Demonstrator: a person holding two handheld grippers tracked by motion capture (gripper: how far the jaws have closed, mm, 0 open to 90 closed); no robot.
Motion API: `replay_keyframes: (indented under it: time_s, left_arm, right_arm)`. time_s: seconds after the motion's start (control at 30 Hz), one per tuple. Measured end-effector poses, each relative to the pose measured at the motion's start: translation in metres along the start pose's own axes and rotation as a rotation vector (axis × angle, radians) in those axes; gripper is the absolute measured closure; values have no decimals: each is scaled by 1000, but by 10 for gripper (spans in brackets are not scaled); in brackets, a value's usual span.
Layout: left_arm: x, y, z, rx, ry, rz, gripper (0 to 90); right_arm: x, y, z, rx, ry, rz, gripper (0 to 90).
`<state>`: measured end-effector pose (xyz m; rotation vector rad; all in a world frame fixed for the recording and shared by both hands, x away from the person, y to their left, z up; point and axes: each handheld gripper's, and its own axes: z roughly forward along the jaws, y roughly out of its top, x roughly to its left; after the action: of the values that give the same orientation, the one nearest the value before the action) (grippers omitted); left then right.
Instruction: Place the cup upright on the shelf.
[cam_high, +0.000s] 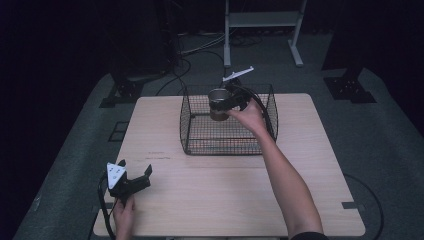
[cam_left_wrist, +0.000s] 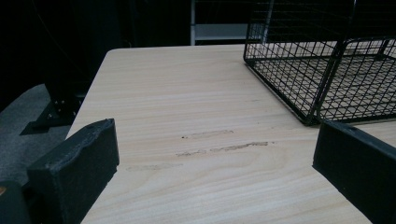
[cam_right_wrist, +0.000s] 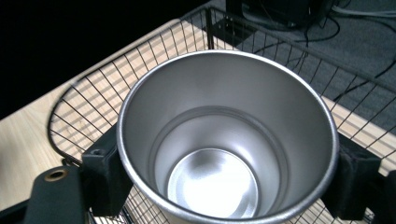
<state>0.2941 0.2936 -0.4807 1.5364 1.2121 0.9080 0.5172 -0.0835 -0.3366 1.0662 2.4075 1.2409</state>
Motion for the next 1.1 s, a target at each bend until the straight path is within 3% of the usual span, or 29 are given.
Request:
replay_keyframes:
  time_s: [0.57,0.83,1.1]
  left_arm:
    - [0,0,0,-3,0,-4,0]
    - [-1,0,0,-4,0,-1,0]
    - [-1,0,0,-5,1,5,0]
  right_arm:
    - [-17,-16,24,73,-28,49,177]
    - [-18,-23,36,124,-21,30,177]
    - [-26,-35,48,158,-27,43,174]
